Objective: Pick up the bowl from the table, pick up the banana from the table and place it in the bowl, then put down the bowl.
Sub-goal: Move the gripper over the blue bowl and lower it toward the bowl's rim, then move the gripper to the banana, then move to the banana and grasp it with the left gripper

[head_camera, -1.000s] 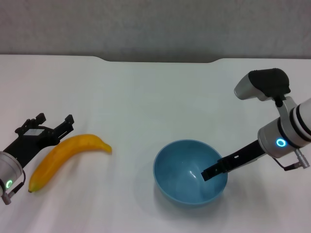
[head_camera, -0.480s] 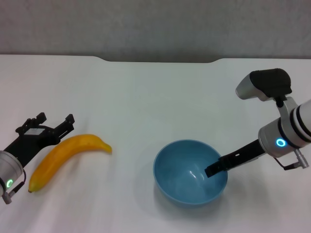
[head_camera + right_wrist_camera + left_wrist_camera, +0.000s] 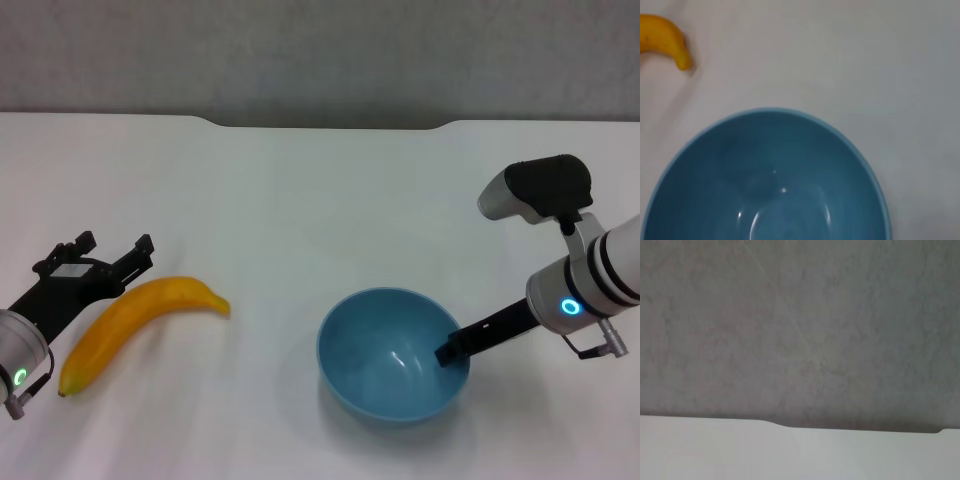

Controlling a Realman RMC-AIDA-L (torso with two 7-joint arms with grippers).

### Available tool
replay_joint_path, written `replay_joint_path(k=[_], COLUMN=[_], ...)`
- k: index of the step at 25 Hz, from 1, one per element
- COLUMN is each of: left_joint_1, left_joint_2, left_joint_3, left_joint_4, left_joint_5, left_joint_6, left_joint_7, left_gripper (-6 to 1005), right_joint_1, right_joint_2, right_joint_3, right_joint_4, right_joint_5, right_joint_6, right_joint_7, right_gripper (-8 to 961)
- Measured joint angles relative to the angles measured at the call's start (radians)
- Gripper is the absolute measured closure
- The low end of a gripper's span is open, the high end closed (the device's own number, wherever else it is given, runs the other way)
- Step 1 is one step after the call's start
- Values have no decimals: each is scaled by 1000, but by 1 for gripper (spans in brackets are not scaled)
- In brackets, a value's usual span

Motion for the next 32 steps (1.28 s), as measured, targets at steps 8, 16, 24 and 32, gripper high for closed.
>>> replay_joint_path(k=[8,16,24,32], left_joint_1=[0,6,17,-9], left_joint_2=[0,0,37,110], left_joint_3=[0,1,18,0], left_joint_4=[2,4,-82,-170], left_joint_5=[0,2,154,457], left_joint_6=[0,0,0,52], left_joint_7=[0,0,-190,-400], left_gripper=[92,92,93,98], right_joint_1=[-7,-25,-163,-214], right_joint_2=[0,0,-1,0], right_joint_3=[-28,-37,-37,-65], right_joint_4=[3,25,229,314], right_joint_5=[0,11,36,55], right_joint_6=[-39,-66,-75,-76], right_joint_7=[-5,-7,2,1], right_gripper=[884,930,929,929])
